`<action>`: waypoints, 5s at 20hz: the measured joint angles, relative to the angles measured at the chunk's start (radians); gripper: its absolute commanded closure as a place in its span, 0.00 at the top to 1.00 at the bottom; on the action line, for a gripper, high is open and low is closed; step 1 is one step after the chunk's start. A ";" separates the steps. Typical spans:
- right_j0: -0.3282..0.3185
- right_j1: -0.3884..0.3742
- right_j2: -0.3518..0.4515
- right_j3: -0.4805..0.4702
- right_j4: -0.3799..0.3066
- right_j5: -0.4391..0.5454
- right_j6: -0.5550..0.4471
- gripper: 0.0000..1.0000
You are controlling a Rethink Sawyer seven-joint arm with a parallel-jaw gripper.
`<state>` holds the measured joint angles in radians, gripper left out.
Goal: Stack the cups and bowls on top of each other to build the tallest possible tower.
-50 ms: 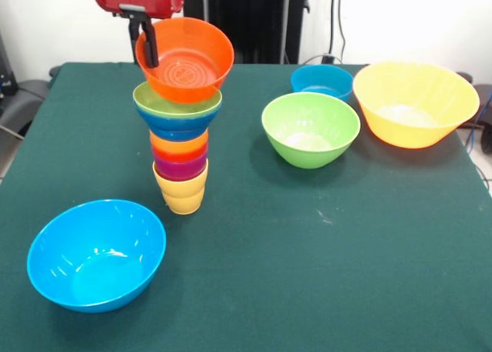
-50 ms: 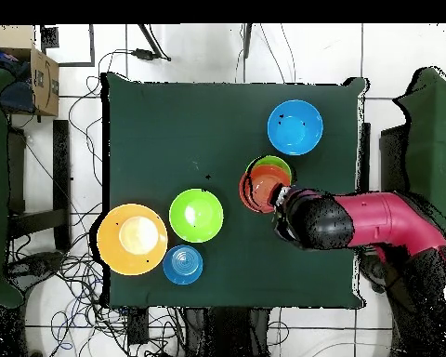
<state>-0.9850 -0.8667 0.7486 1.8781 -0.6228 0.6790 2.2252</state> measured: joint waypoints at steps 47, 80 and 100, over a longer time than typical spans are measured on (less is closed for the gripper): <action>-0.045 0.039 0.064 -0.047 -0.113 -0.083 0.000 0.00; -0.044 0.028 0.064 0.002 -0.116 -0.128 0.000 0.00; -0.044 0.029 0.064 0.016 -0.122 -0.134 0.000 0.00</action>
<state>-1.0294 -0.8380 0.8125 1.8939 -0.7453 0.5454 2.2250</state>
